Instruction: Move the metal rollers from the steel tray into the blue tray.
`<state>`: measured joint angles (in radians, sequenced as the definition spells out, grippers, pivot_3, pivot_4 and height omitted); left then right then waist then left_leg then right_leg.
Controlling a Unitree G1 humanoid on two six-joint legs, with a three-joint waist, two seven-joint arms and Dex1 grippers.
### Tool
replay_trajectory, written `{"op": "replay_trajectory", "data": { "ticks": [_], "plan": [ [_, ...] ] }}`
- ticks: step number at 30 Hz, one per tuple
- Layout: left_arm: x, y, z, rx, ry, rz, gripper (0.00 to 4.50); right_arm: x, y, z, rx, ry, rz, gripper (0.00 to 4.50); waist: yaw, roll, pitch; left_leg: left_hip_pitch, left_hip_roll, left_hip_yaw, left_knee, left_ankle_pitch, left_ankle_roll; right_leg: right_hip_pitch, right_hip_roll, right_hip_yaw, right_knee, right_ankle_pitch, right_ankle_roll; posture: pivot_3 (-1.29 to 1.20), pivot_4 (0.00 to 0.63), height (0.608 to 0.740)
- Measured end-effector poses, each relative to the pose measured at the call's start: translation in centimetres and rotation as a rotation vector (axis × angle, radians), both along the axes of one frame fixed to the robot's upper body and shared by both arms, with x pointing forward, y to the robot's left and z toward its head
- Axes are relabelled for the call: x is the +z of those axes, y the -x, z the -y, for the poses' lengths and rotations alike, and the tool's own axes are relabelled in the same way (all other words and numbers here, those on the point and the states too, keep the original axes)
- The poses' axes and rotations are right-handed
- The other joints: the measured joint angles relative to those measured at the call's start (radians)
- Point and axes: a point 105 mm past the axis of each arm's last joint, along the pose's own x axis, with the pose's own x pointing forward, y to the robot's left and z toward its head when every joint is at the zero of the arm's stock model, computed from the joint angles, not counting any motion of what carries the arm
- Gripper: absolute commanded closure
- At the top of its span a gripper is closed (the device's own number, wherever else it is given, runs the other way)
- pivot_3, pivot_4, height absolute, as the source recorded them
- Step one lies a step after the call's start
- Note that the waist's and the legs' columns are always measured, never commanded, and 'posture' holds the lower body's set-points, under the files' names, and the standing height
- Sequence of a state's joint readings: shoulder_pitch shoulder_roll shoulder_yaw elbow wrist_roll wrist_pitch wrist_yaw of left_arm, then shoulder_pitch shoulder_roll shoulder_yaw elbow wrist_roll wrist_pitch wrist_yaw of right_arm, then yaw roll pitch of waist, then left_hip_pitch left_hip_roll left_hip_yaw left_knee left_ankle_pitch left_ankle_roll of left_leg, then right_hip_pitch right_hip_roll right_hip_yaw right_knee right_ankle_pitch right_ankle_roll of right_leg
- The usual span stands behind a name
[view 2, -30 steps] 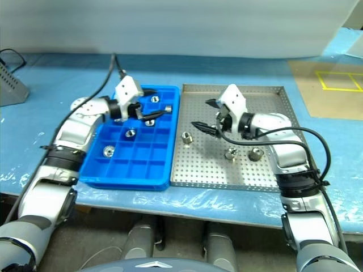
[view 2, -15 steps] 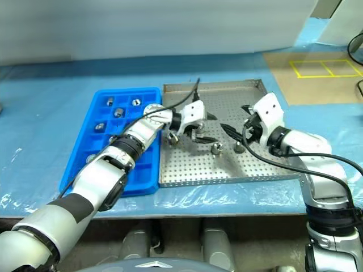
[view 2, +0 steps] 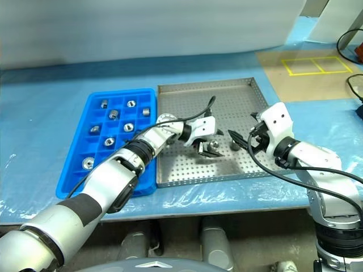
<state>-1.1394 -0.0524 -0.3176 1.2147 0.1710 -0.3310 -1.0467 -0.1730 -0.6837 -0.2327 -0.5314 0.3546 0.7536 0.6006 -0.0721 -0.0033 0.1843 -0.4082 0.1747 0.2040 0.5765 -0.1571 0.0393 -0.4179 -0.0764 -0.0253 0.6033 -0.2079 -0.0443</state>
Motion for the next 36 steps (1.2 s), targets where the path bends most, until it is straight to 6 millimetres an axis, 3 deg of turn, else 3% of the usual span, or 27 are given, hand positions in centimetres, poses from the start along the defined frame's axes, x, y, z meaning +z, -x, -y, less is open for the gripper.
{"op": "replay_trajectory", "data": {
  "ticks": [14,17,20,21,24,33,36],
  "plan": [
    [-2.2,-0.5,-0.9,0.083,-0.070,-0.020,0.50,-0.3,-0.1,0.2,-0.020,0.022,-0.002,0.00,-0.001,0.000,0.000,-0.001,0.000,0.000,0.000,0.000,0.001,0.000,0.000,0.000,-0.001,0.000,0.000,-0.58,0.150,0.740],
    [-2.3,-0.5,-0.8,0.092,-0.068,-0.028,1.08,-0.1,-0.2,0.2,-0.022,0.038,0.014,0.00,-0.001,0.000,0.000,-0.001,0.000,0.000,0.000,0.000,0.001,0.000,0.000,0.000,-0.001,0.000,0.000,-0.58,0.150,0.740],
    [-2.5,-0.5,-0.6,0.100,-0.062,-0.032,2.09,-0.3,-0.3,0.0,-0.020,0.045,0.013,0.00,-0.001,0.000,0.000,-0.001,0.000,0.000,0.000,0.000,0.001,0.000,0.000,0.000,-0.001,0.000,0.000,-0.58,0.150,0.740],
    [-2.5,-0.5,-0.6,0.105,-0.060,-0.029,2.09,-0.3,-0.3,0.0,-0.019,0.045,0.012,0.00,-0.001,0.000,0.000,-0.001,0.000,0.000,0.000,-0.001,0.001,0.000,0.000,0.000,-0.001,0.000,0.000,-0.58,0.150,0.740],
    [-2.6,-0.4,-0.6,0.102,-0.057,-0.031,2.75,-0.3,-0.3,0.0,-0.020,0.048,0.015,0.00,-0.001,0.000,0.000,-0.001,-0.001,0.000,0.000,-0.001,0.001,0.000,0.000,0.000,-0.001,0.000,0.000,-0.58,0.150,0.740],
    [-2.4,-0.8,-1.1,0.129,-0.037,-0.026,2.77,-0.4,-0.4,-0.3,-0.008,0.052,0.020,0.00,-0.002,0.000,0.000,-0.001,0.000,0.000,0.000,-0.001,0.001,0.000,0.000,0.000,-0.002,0.000,0.000,-0.55,0.150,0.740],
    [-1.4,-0.9,-1.8,0.098,0.009,-0.059,2.77,-0.1,-0.3,-0.8,0.026,0.032,0.019,0.00,-0.002,0.000,0.000,-0.002,0.000,0.000,-0.001,-0.001,0.001,-0.001,0.000,0.000,-0.002,0.000,0.000,-0.53,0.150,0.740]
  ]
}}
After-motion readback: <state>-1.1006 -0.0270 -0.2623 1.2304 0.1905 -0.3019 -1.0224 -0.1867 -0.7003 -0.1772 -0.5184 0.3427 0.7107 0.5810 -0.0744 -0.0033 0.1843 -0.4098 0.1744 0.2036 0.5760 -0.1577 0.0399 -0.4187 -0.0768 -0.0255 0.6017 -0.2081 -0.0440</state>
